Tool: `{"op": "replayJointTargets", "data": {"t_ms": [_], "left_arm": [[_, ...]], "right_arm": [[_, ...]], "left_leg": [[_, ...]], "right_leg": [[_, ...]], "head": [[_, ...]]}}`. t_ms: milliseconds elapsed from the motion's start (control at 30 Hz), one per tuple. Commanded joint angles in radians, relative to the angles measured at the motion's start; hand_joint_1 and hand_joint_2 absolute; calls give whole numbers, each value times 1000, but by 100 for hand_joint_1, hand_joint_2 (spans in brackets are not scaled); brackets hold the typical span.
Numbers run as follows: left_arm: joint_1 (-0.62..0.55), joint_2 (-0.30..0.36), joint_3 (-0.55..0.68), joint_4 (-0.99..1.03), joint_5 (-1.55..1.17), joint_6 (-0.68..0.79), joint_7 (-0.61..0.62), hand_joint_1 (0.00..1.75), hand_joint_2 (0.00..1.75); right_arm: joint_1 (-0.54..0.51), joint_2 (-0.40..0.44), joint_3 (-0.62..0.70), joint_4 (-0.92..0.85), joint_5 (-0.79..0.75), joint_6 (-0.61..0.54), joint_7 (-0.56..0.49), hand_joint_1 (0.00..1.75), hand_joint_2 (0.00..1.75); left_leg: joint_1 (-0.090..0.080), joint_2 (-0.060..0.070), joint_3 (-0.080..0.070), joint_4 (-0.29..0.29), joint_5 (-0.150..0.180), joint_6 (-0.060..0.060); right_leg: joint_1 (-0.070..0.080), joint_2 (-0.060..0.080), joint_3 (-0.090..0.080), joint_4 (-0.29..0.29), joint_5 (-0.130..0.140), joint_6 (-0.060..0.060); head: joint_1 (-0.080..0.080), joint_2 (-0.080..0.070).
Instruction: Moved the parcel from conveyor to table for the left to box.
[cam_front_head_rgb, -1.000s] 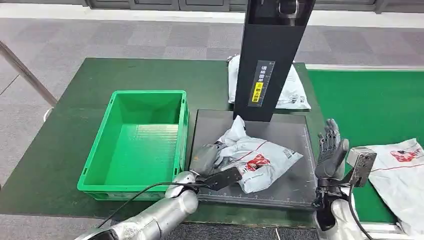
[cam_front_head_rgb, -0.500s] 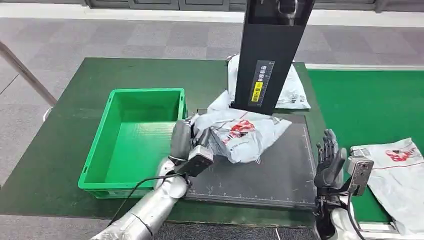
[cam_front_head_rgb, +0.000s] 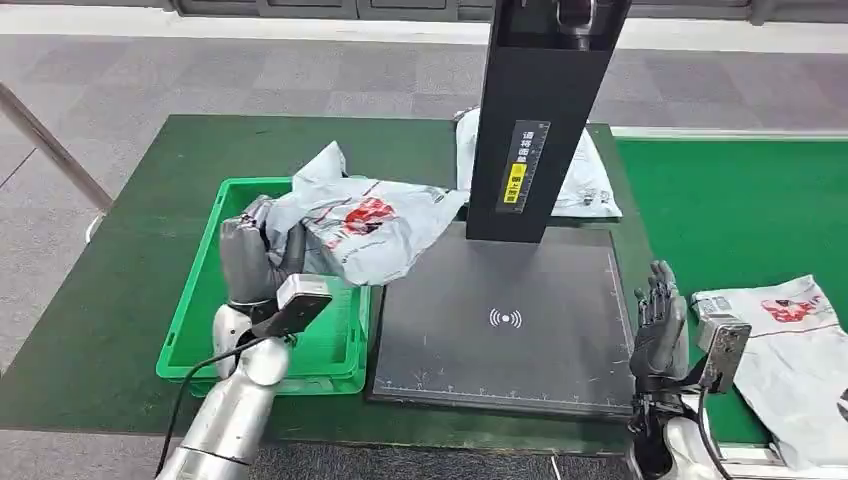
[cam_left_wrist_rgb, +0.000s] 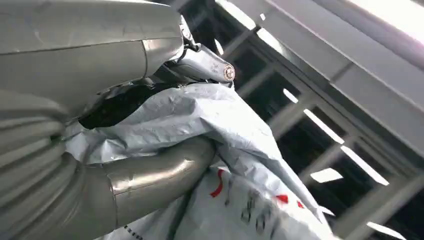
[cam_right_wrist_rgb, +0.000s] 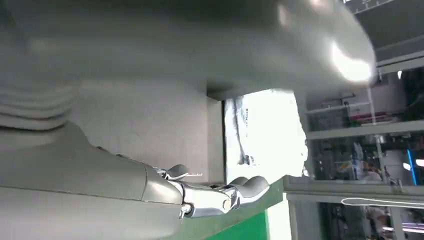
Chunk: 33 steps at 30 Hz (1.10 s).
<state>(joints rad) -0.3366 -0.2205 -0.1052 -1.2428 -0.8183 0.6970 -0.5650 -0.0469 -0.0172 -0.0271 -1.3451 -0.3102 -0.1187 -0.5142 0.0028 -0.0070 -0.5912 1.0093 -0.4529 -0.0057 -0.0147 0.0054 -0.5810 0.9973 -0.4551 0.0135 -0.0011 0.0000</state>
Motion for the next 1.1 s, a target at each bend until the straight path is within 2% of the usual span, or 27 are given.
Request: {"op": "replayJointTargets", "data": {"t_ms": [33, 67, 100, 133, 200, 233, 267, 433, 467, 533, 700, 800, 1000, 1033, 1100], "left_arm": [[-32, -60, 523, 22, -387, 1, 108, 175, 175], [-31, -37, 537, 33, -489, 1, 174, 175, 175], [-39, 3, 501, 126, -586, 1, 308, 0, 175], [-48, 27, 474, 182, -607, 1, 361, 0, 175], [-95, 97, 326, 404, -547, -25, 420, 0, 175], [-100, 119, 229, 445, -494, -40, 461, 0, 175], [-99, 127, 182, 455, -474, -50, 469, 0, 175], [-110, 154, 59, 451, -411, -109, 510, 0, 175], [-112, 154, 58, 451, -411, -110, 510, 0, 175], [-108, 166, 31, 433, -365, -118, 510, 0, 175], [-39, 185, -29, 297, -189, -203, 431, 0, 175], [27, 196, -65, 149, 42, -308, 277, 0, 175], [45, 201, -80, 97, 88, -335, 266, 0, 175], [56, 191, -72, 49, 269, -421, 161, 0, 175], [70, 180, -64, -35, 416, -469, 117, 0, 175]], "right_arm": [[-35, 27, -40, 84, 6, 2, 7, 0, 175], [-35, 29, -40, 84, 6, 2, 7, 0, 175], [-32, 32, -42, 79, 8, -2, 10, 0, 175], [-30, 32, -42, 76, 10, -4, 13, 0, 175], [-21, 33, -42, 69, 25, 0, 31, 0, 175], [-30, 31, -42, 83, 31, 5, 38, 0, 175], [-36, 29, -44, 90, 32, 6, 38, 0, 175], [-37, -1, -47, 96, 34, 9, 55, 0, 175], [-34, -3, -48, 97, 34, 9, 55, 0, 175], [-17, 0, -54, 83, 33, 14, 67, 0, 175], [24, 3, -66, 70, 45, 28, 74, 0, 175], [38, -14, -72, 75, 43, 41, 75, 0, 175], [44, -15, -75, 68, 40, 48, 76, 0, 175], [50, -13, -75, 61, 38, 60, 78, 0, 175], [55, -9, -75, 51, 38, 64, 78, 0, 175]], "left_leg": [[1, 3, 2, -1, 0, -1], [1, 5, 3, -2, 0, -1], [0, 5, 3, -2, 0, -1], [0, 7, 4, -3, 0, -1], [0, 4, 6, -4, 1, -1], [0, 0, 5, -4, 2, -1], [-1, -2, 3, -3, 2, -1], [0, -3, 2, -2, 2, -1], [-1, -9, 2, -2, 3, -1], [0, -13, 3, -2, 4, -1], [0, -14, 3, -2, 7, -1], [0, -14, 4, -2, 8, -1], [0, -13, 2, -1, 8, -2], [0, -12, 2, -1, 8, -2], [1, -11, 1, -1, 7, -2]], "right_leg": [[1, 3, 1, -1, 1, -1], [1, 4, 2, -2, 1, -1], [1, 4, 1, -1, 1, -1], [1, 6, 2, -2, 1, -2], [0, 2, 4, -3, 1, -2], [0, -1, 3, -2, 0, -2], [-1, -3, 2, -1, 0, -1], [0, -3, 2, -1, 1, -1], [-1, -9, 4, 0, -1, -1], [0, -12, 6, -1, -2, 0], [0, -16, 7, -2, -1, -2], [0, -15, 6, -1, 0, -1], [0, -14, 6, 0, 1, -2], [0, -13, 6, 0, 1, -2], [1, -11, 4, -1, 2, -2]], "head": [[0, 0], [0, 0], [0, 0], [0, 0], [0, 0], [0, 0], [0, 0], [-1, 0], [0, 0], [0, 0], [0, 0], [0, 0], [0, 0], [0, 0], [0, 0]]}}
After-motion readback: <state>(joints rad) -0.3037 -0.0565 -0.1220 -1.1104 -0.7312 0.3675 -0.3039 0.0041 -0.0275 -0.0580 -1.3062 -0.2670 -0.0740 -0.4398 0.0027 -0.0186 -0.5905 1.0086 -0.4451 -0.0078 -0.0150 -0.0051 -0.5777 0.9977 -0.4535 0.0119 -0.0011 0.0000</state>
